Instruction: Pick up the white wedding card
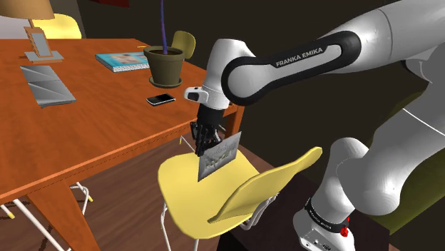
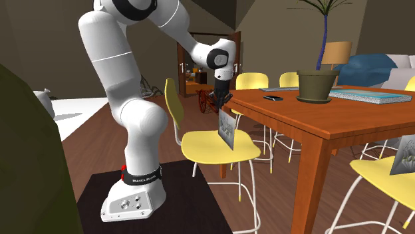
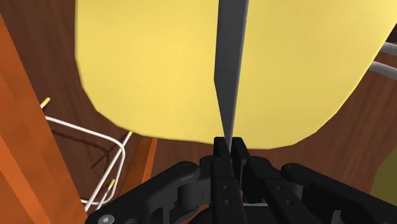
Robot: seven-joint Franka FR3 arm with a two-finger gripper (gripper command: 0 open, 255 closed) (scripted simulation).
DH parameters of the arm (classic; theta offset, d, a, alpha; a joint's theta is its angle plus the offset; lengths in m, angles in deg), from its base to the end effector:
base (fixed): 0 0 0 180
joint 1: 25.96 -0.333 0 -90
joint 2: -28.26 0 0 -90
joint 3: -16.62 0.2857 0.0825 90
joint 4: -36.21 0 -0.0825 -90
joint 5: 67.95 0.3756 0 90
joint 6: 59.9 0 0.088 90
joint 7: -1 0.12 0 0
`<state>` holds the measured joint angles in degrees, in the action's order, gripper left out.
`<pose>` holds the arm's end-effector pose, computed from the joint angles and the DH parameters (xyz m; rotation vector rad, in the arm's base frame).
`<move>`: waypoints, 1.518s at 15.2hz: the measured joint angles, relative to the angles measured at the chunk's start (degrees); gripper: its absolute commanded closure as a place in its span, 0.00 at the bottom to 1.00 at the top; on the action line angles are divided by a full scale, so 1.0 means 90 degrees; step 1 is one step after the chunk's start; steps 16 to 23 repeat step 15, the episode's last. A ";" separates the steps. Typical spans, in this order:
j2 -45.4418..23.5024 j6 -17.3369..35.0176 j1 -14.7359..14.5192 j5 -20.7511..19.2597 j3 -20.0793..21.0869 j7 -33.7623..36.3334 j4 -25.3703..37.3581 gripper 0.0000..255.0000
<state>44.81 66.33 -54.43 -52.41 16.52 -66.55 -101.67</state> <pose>0.3992 0.2292 0.3949 -2.1346 -2.0341 -0.2306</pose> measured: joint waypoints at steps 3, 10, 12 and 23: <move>0.0078 -0.0222 0.0014 -0.0042 -0.0004 0.0056 0.0149 1.00; 0.0274 -0.0811 0.0040 -0.0136 -0.0009 0.0206 0.0555 1.00; 0.0332 -0.0994 0.0042 -0.0159 -0.0003 0.0263 0.0688 1.00; 0.0356 -0.1219 0.0050 -0.0188 -0.0009 0.0310 0.0892 1.00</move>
